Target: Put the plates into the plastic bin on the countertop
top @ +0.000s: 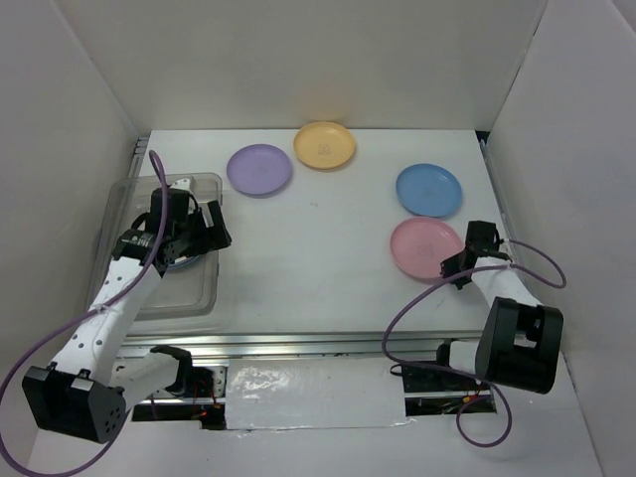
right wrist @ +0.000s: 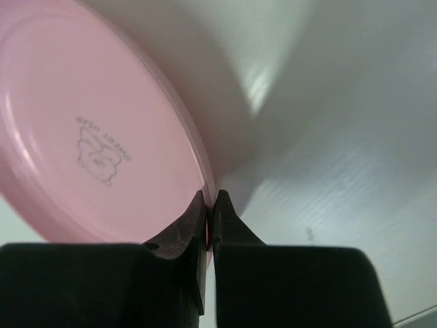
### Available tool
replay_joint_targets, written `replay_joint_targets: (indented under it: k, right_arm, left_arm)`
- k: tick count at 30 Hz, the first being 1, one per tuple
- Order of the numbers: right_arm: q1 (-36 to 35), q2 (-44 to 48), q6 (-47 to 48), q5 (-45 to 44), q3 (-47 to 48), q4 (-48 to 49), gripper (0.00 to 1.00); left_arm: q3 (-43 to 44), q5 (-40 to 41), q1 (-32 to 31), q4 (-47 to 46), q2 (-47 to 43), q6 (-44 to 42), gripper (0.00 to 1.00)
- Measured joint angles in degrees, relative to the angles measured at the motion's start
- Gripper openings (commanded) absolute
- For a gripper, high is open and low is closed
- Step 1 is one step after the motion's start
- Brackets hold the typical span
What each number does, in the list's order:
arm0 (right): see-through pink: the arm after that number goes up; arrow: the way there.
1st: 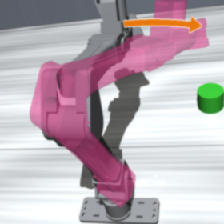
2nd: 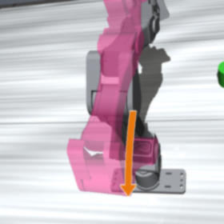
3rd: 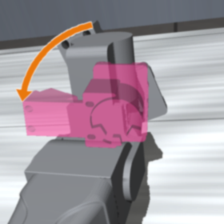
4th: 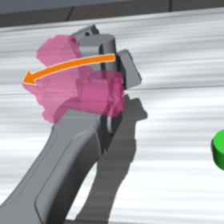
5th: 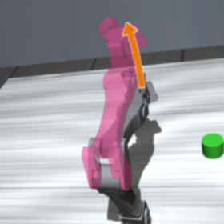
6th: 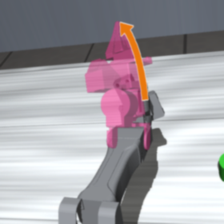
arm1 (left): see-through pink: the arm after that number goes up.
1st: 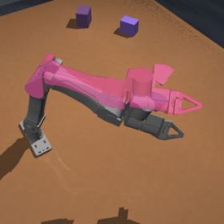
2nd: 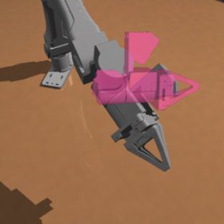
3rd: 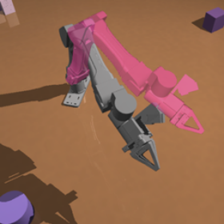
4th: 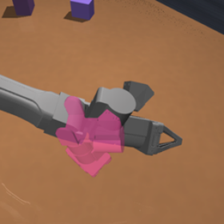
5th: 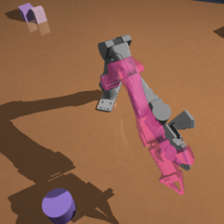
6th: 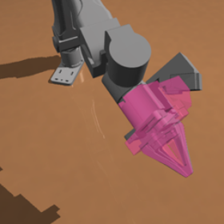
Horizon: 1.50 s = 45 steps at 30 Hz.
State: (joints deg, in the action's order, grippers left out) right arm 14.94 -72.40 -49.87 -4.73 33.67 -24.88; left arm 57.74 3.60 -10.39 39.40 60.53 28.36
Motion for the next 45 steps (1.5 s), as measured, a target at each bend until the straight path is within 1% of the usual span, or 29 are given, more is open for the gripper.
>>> replay_joint_targets:
  k: [2,4,8,9,12,14,18,22,23,24,25,26,27,29,30,31,32,33,34,37,39,42,43,45]
  right_arm:
    - [-3.04,1.44,-0.22,0.02,0.37,0.46,0.00]
    - [-8.66,4.00,-0.17,-1.44,1.05,-0.92,0.00]
    - [-23.98,8.13,-0.61,-4.61,3.74,-7.04,0.00]
    - [-28.09,8.61,-0.85,-5.75,5.27,-8.90,0.00]
    - [-37.55,8.55,-1.70,-6.91,10.78,-11.87,0.00]
    - [-41.90,8.39,-2.03,-6.69,14.34,-12.35,0.00]
    - [-47.65,8.37,-2.80,-5.90,18.84,-11.80,0.00]
    - [-51.80,7.52,-2.84,-4.26,21.42,-11.54,0.00]
    - [-52.59,7.19,-2.84,-3.85,21.99,-11.50,0.00]
    - [-53.16,6.97,-2.84,-3.48,22.29,-11.32,0.00]
    - [-53.55,6.93,-2.84,-3.26,22.45,-11.19,0.00]
    - [-53.79,6.93,-2.84,-3.10,22.56,-11.19,0.00]
    - [-53.96,6.95,-2.84,-3.02,22.58,-11.13,0.00]
    - [-54.31,6.99,-2.67,-3.17,22.58,-11.17,0.02]
    - [-54.36,7.02,-2.56,-4.15,22.56,-12.04,0.05]
    - [-54.29,6.99,-2.84,-4.59,22.56,-12.72,0.16]
    - [-54.16,6.99,-2.95,-4.87,22.56,-12.26,0.60]
    - [-54.16,7.15,-3.43,-5.18,22.58,-11.82,0.77]
    - [-54.12,7.26,-3.26,-5.05,22.60,-11.54,1.00]
    - [-52.33,7.52,-2.80,-4.35,22.60,-11.10,1.00]
    - [-47.89,8.17,-2.29,-2.89,22.08,-10.29,1.00]
    - [-39.54,10.69,-0.79,-0.68,19.12,-7.98,1.00]
    - [-37.40,11.47,-0.09,0.44,18.03,-7.50,1.00]
    - [-35.21,12.09,1.22,3.19,16.57,-6.69,1.00]
  left_arm:
    - [-0.02,-1.03,0.44,-0.20,0.00,-0.07,0.99]
    - [-0.46,-3.17,0.63,-1.29,-0.04,-0.07,0.99]
    - [-1.92,-14.32,0.02,-5.42,0.63,0.66,0.99]
    - [-1.92,-16.96,-0.57,-6.60,1.38,1.03,0.99]
    - [-1.84,-23.91,-3.80,-12.22,5.33,3.37,0.99]
    - [-1.31,-25.31,-6.67,-13.90,8.35,4.31,0.99]
    - [1.07,-25.88,-11.52,-14.71,13.03,5.57,0.99]
    - [3.43,-25.62,-13.55,-15.61,15.98,6.40,0.99]
    - [3.56,-25.53,-13.84,-15.96,16.44,6.56,0.98]
    - [3.56,-25.38,-14.19,-16.28,16.87,6.67,0.89]
    - [3.56,-25.07,-14.43,-16.44,17.18,7.02,0.84]
    - [3.56,-24.74,-14.64,-16.57,17.44,7.26,0.73]
    - [3.56,-24.22,-14.95,-16.72,17.68,7.61,0.41]
    - [3.74,-23.06,-15.45,-16.52,18.10,8.15,0.13]
    - [4.17,-23.47,-15.54,-16.33,18.23,8.94,0.00]
    - [5.01,-23.76,-15.54,-16.00,18.25,9.38,0.00]
    - [6.12,-22.99,-15.69,-15.06,18.27,9.31,0.00]
    - [7.15,-22.51,-15.69,-14.32,18.29,9.46,0.00]
    - [8.39,-19.43,-15.89,-13.33,18.38,9.11,0.00]
    - [10.71,-11.63,-14.56,-9.97,18.78,9.44,0.00]
    - [11.08,-7.85,-9.75,-7.48,18.56,9.73,0.00]
    - [10.36,-3.10,3.63,-5.18,17.64,11.04,0.00]
    - [9.64,-2.03,8.94,-5.07,17.11,11.34,0.00]
    - [8.02,-0.48,18.64,-5.09,15.76,12.50,0.00]
